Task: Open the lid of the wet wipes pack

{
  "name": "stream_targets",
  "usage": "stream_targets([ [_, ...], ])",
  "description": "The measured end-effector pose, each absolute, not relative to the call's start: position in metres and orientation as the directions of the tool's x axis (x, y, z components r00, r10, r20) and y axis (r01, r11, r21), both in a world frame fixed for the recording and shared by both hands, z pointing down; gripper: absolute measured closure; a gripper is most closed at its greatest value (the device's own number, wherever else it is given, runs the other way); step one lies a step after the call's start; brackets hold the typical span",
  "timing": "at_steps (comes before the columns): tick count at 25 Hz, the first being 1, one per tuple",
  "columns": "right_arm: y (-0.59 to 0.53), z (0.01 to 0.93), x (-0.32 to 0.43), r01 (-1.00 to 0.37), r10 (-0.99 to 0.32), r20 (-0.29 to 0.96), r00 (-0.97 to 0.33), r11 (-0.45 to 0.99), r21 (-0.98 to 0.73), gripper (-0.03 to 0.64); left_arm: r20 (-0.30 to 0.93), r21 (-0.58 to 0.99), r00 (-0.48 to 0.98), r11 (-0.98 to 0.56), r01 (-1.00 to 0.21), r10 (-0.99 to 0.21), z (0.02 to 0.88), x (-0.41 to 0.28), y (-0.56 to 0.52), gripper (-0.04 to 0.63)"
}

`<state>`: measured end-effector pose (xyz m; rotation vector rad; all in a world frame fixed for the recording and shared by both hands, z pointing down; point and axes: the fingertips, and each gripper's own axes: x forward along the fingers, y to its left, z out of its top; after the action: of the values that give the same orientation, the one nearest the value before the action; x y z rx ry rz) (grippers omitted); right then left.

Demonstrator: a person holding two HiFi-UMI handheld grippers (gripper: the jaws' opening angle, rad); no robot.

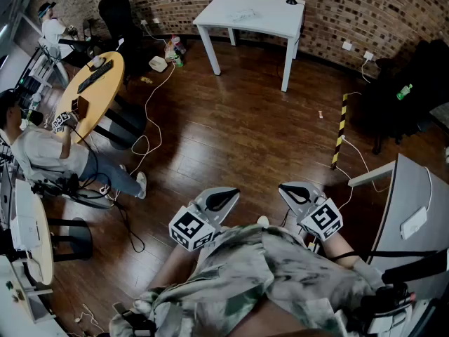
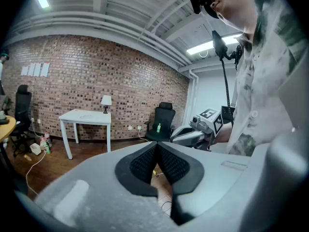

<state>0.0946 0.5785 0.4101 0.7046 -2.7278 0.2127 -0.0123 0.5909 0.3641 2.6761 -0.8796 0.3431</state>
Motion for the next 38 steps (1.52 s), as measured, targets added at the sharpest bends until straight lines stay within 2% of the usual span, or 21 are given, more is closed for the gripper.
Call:
stream_targets([
  [7,0.531,0.417,0.120,-0.550,-0.497,0.295,-0.816,0.824,-0.136,0.609,0.320,0.197,0.817,-0.810,-0.552,-0.479,0.370,0.015,0.519,0.595],
  [12,0.490,0.431,0.134,-0.593,-0.532,0.323,-0.783,0.795,-0.126,0.609,0.293,0.197,0.856,-0.850,-0.489,-0.425,0.382,0.036,0.462,0.595],
  [18,0.408,0.426,0.111,-0.612,-0.547,0.365,-0.754,0.786,-0.087,0.609,0.230,0.241,0.887,-0.860,-0.450,-0.399,0.387,0.017,0.370,0.595],
  [23,0.311,0.413,0.098,-0.583,-0.524,0.384,-0.760,0.811,-0.047,0.609,0.223,0.230,0.897,-0.873,-0.430,-0.383,0.380,0.007,0.280,0.595],
  [29,0.209,0.409,0.088,-0.540,-0.501,0.365,-0.785,0.842,-0.005,0.609,0.258,0.199,0.872,-0.860,-0.469,-0.416,0.396,-0.004,0.189,0.595],
  [38,0.072,0.420,0.048,-0.425,-0.394,0.379,-0.837,0.905,0.002,0.609,0.270,0.192,0.810,-0.795,-0.576,-0.522,0.411,-0.042,0.084,0.595],
])
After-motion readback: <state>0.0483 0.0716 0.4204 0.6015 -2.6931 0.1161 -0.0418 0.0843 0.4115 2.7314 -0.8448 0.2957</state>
